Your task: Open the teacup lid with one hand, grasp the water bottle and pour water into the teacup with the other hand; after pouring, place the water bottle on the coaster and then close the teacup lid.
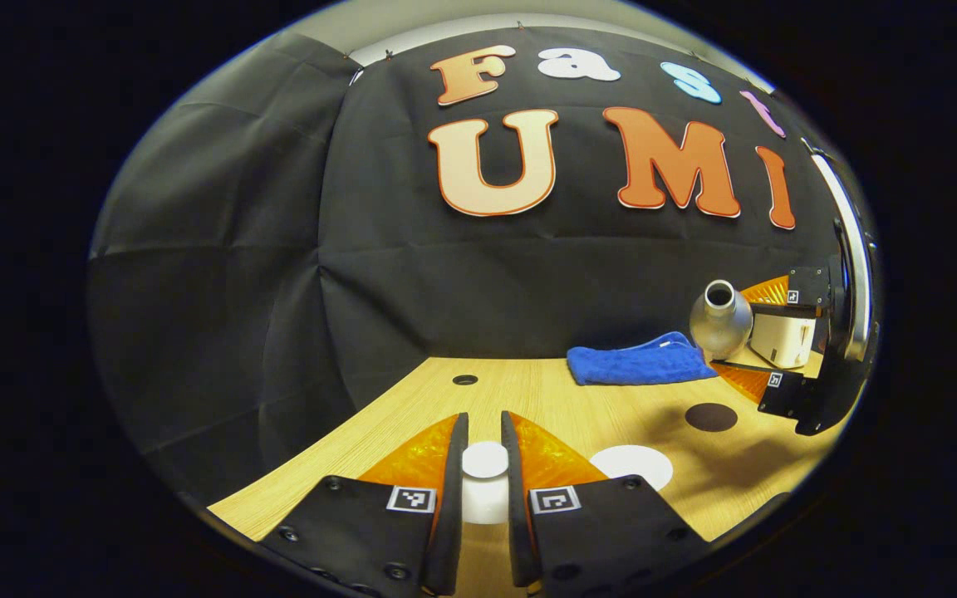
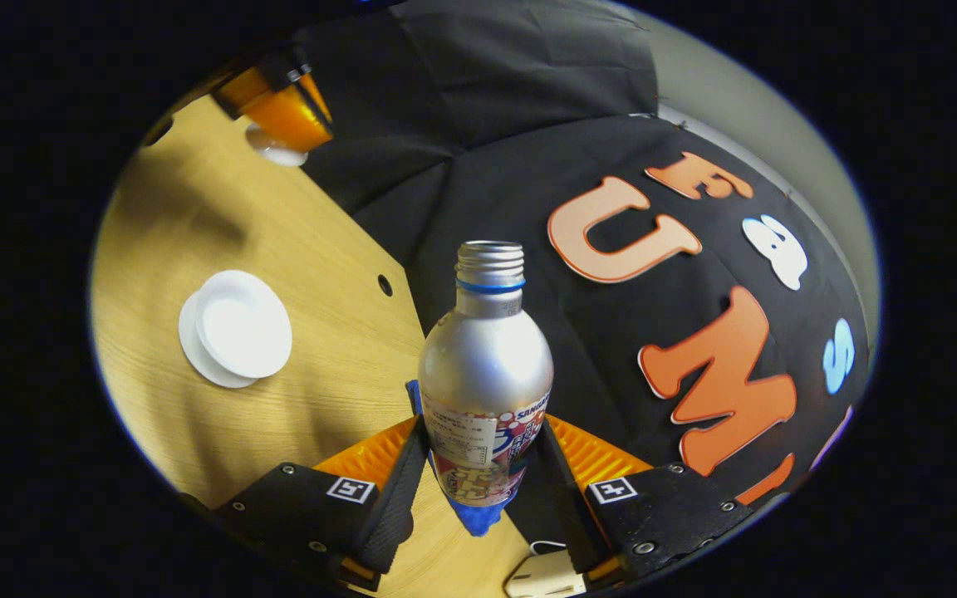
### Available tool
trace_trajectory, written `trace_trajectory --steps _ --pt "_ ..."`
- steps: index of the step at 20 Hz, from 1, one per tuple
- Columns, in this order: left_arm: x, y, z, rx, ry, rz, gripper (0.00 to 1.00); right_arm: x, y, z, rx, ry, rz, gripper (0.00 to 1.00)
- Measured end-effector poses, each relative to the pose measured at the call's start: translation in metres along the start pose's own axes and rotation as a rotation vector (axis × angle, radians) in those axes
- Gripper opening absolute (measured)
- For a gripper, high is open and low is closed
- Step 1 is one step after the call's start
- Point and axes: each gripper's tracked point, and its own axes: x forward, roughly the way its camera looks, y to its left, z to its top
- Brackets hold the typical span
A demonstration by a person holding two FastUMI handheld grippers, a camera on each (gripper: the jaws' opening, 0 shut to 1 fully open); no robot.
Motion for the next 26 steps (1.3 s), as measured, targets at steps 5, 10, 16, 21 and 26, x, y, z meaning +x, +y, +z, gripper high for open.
trace_trajectory --steps 5,10,16,21,26 --pt "0.002 -0.039 0.017 -0.004 -0.019 -0.051 0.27 -0.008 -0.021 -0.022 0.279 0.043 0.0 0.79" --pt "0.001 -0.068 0.025 -0.01 -0.033 -0.098 0.27 -0.009 -0.03 -0.035 0.569 0.076 0.035 0.79" --pt "0.002 -0.095 0.023 -0.012 -0.03 -0.134 0.27 0.009 -0.024 -0.066 0.806 0.154 0.038 0.79" --pt "0.002 -0.101 0.013 -0.016 -0.007 -0.138 0.27 0.019 -0.001 -0.093 0.953 0.249 0.068 0.79" --pt "0.004 -0.098 0.006 -0.021 0.01 -0.131 0.27 0.029 0.018 -0.11 0.977 0.305 0.097 0.79"
